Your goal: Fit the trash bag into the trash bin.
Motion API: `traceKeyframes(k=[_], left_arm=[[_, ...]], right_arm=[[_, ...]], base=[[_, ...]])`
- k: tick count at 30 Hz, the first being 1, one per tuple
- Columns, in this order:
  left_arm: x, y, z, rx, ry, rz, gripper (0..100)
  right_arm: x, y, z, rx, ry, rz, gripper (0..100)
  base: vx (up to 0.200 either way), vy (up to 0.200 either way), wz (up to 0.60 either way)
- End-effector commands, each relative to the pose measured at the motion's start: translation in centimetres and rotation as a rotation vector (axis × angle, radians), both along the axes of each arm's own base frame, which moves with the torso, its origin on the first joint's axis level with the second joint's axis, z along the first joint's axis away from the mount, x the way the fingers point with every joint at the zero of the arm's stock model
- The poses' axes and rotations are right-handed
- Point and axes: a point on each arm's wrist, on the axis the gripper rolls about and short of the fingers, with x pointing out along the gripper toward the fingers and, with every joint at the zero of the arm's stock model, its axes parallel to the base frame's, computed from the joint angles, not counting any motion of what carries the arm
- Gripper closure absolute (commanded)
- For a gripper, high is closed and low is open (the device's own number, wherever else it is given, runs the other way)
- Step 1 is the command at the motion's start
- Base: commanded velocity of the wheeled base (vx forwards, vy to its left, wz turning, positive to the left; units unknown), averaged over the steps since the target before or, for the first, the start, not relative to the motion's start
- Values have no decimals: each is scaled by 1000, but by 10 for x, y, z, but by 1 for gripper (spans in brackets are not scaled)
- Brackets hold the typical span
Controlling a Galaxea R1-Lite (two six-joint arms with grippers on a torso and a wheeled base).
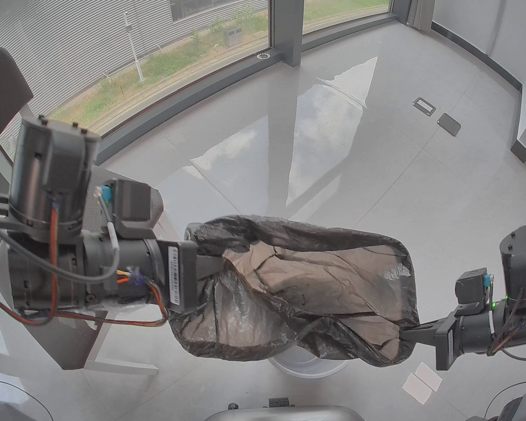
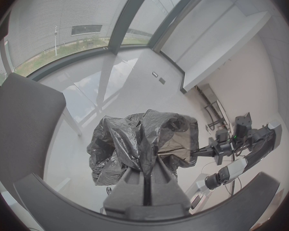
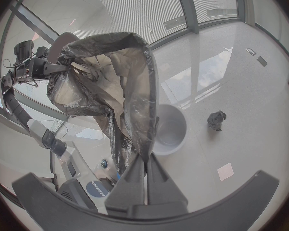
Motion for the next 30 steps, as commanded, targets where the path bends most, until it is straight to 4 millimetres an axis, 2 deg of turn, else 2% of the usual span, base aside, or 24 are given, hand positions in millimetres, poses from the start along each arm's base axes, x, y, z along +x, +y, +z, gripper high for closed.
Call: traceKeyframes(k=[1,10,21,26,30], left_arm=[[8,-12,-22,65,63,-7,100],[27,-30,-47,121,129,-12,100],[57,-72,-67,161,165,-36,100],[63,-89,-83,176,200,-73,100],[76,-107,-98,186,226,-79,100]], right_arm=[[-10,-9,-4,-13,-11,-6,100],[-18,-18,-28,-86,56,7,100],[5,-33,-48,-143,152,-51,100],[15,-40,-56,-167,182,-68,100],[20,-43,-59,-149,189,-85,100]], base=[[0,0,0],[0,0,0],[0,0,0],[0,0,0],[0,0,0]])
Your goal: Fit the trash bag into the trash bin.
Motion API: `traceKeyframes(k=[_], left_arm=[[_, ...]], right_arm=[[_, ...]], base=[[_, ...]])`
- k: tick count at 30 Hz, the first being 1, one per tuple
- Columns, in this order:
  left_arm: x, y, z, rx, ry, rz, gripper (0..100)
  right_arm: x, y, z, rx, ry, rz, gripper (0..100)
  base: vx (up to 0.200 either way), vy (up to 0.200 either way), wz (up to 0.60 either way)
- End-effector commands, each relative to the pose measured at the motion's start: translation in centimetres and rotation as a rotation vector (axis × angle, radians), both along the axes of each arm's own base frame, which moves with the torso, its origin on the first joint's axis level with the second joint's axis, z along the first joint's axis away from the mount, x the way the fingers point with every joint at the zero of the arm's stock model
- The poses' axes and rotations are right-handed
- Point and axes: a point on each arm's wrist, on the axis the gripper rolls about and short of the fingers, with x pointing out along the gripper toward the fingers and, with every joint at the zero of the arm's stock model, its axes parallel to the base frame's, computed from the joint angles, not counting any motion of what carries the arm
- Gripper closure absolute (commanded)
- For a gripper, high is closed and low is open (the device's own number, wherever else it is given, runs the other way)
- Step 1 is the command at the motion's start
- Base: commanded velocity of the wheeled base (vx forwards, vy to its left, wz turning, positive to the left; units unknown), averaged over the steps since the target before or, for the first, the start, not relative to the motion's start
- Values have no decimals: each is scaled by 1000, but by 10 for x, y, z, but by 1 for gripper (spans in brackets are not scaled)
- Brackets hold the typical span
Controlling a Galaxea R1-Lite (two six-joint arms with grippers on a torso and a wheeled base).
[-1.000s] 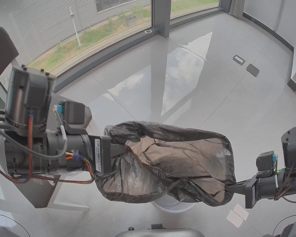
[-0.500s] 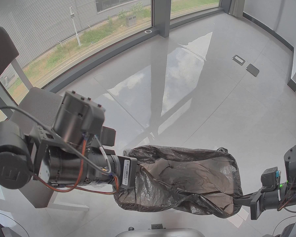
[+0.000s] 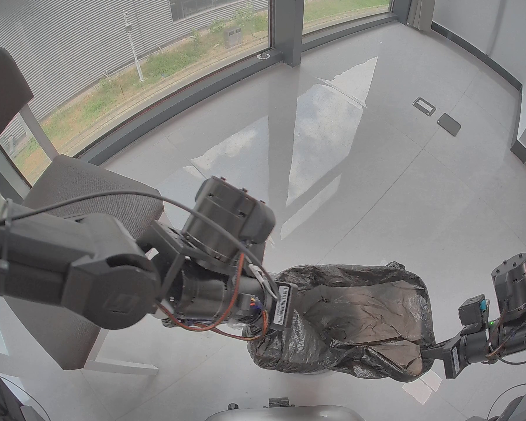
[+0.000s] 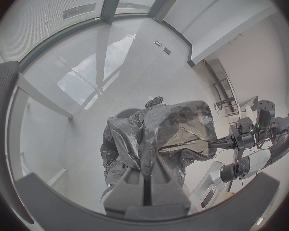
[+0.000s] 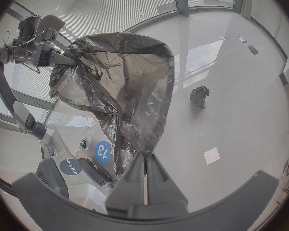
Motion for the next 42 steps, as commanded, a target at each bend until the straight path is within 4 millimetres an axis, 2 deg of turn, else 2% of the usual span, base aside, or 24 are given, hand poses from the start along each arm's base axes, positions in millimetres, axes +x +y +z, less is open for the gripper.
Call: traceKeyframes(k=[1,8,9,14,22,27,31,35,37,42], left_arm=[[18,-25,-28,36,47,-8,100],[33,-33,-40,20,90,14,100],[42,-29,-42,13,98,34,100],[57,-20,-54,20,116,76,100],[86,-5,-68,-25,115,120,100],[90,-1,-80,-15,145,133,100],[90,-2,-79,-34,143,122,100],[90,-4,-82,-39,142,119,100],[94,-5,-92,-41,148,125,100],[103,-13,-101,-65,137,134,100]], right_arm=[[9,-4,-9,-4,41,-33,100],[13,-4,-8,7,16,-42,100],[14,-4,-7,10,7,-42,100],[19,-2,-5,15,-2,-38,100],[41,8,-9,26,29,-13,100],[61,20,-19,20,49,22,100],[76,28,-26,20,40,59,100],[81,34,-31,12,50,80,100],[88,41,-36,7,60,97,100],[105,47,-43,19,75,107,100]], base=[[0,0,0],[0,0,0],[0,0,0],[0,0,0],[0,0,0],[0,0,0],[0,0,0],[0,0,0],[0,0,0],[0,0,0]])
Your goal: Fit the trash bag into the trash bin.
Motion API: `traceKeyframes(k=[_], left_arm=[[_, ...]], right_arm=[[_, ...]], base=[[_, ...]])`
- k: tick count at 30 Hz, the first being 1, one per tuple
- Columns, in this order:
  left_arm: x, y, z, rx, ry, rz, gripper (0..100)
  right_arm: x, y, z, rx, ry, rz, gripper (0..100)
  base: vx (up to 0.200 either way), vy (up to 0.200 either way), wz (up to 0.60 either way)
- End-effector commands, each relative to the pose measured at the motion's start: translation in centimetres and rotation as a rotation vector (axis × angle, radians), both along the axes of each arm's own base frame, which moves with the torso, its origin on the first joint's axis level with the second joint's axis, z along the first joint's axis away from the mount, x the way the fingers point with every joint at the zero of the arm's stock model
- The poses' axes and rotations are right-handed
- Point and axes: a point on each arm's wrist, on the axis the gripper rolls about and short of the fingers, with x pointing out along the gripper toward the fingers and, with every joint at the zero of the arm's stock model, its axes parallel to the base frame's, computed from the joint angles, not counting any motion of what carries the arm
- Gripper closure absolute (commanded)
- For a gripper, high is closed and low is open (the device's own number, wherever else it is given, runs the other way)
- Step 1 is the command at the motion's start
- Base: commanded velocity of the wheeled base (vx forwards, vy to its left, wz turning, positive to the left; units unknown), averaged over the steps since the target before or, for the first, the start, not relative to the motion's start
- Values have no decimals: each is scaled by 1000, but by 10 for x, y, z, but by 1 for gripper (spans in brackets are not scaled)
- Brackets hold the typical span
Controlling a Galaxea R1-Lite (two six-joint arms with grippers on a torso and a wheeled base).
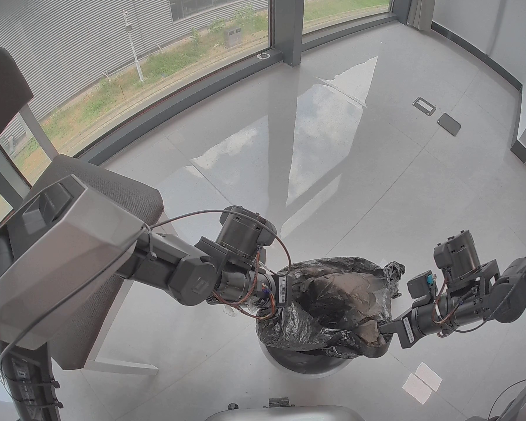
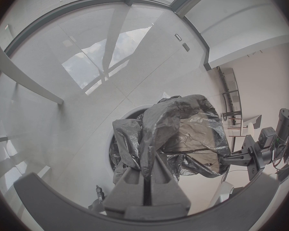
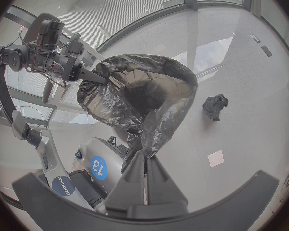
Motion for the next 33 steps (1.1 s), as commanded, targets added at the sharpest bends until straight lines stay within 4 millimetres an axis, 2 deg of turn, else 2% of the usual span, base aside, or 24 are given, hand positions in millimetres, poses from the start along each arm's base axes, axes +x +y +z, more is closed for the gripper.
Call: traceKeyframes(k=[1,9,13,18,27,33], left_arm=[[8,-6,-14,5,11,4,100],[24,-7,-18,2,-5,27,100],[21,-8,-16,7,-8,21,100],[15,-14,-17,10,-7,1,100],[18,-10,-12,3,-16,17,100],[16,-13,-8,-1,-25,9,100]], right_arm=[[15,5,-17,-15,44,11,100],[24,-10,-25,-30,56,-11,100],[30,-20,-29,-38,62,-38,100],[28,-28,-34,-53,85,-54,100],[28,-35,-43,-76,105,-51,100],[30,-40,-41,-80,92,-59,100]], base=[[0,0,0],[0,0,0],[0,0,0],[0,0,0],[0,0,0],[0,0,0]])
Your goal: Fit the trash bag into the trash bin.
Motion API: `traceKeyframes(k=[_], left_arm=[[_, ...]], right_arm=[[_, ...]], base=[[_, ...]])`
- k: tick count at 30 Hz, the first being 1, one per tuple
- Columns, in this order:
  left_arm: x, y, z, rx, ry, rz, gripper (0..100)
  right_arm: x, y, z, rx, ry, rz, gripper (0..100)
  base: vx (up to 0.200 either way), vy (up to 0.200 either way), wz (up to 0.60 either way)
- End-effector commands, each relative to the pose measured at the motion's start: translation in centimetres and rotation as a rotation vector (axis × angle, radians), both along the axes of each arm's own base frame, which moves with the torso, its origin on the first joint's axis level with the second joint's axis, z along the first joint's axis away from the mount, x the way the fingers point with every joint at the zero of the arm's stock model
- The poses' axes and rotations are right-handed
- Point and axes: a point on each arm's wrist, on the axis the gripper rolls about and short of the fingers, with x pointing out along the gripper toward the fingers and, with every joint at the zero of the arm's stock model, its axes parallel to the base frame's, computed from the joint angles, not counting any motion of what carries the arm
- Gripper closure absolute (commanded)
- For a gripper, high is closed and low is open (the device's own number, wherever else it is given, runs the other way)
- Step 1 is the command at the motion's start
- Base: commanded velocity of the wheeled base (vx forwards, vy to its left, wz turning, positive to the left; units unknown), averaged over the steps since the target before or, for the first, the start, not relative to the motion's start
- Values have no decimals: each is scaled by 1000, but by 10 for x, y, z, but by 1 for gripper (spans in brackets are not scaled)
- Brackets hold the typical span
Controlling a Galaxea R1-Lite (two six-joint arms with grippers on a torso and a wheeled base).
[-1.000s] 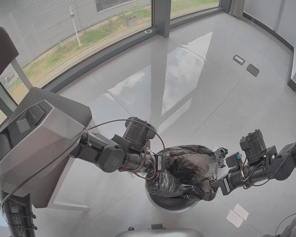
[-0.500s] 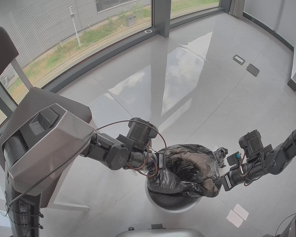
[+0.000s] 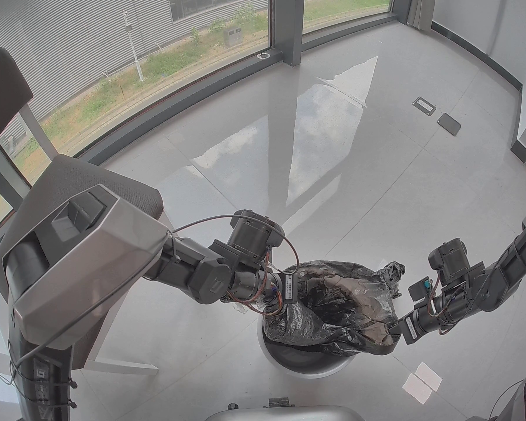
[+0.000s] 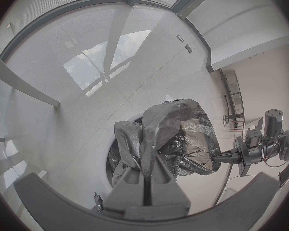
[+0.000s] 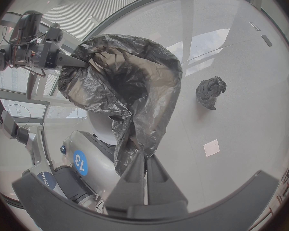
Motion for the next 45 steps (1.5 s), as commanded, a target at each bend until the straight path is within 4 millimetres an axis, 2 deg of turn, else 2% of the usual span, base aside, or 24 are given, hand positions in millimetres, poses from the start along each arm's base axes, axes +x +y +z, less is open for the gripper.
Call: traceKeyframes(k=[1,5,9,15,16,26,29,35,36,45], left_arm=[[0,-2,4,-9,-13,-4,100],[1,-6,4,-10,-15,-9,100],[-5,-12,4,-8,-18,-17,100],[-7,-14,7,-9,-27,-15,100],[-7,-14,7,-7,-27,-14,100],[-7,-7,2,17,-16,7,100],[-5,-3,1,24,-12,17,100],[1,10,-2,55,-6,40,100],[5,16,-3,69,-3,47,100],[10,26,-5,82,-4,74,100]], right_arm=[[3,-4,1,0,-7,-17,100],[3,-10,4,-1,-18,-30,100],[-8,-19,1,-34,-9,0,100],[-5,-19,8,-36,-69,32,100],[-3,-18,8,-36,-74,34,0],[-3,-18,10,-38,-88,31,0],[-3,-16,18,-32,-117,41,0],[-6,0,28,-19,-158,96,0],[-6,8,30,-13,-165,121,0],[-6,26,31,-4,-175,180,0]], base=[[0,0,0],[0,0,0],[0,0,0],[0,0,0],[0,0,0],[0,0,0],[0,0,0],[0,0,0],[0,0,0],[0,0,0]])
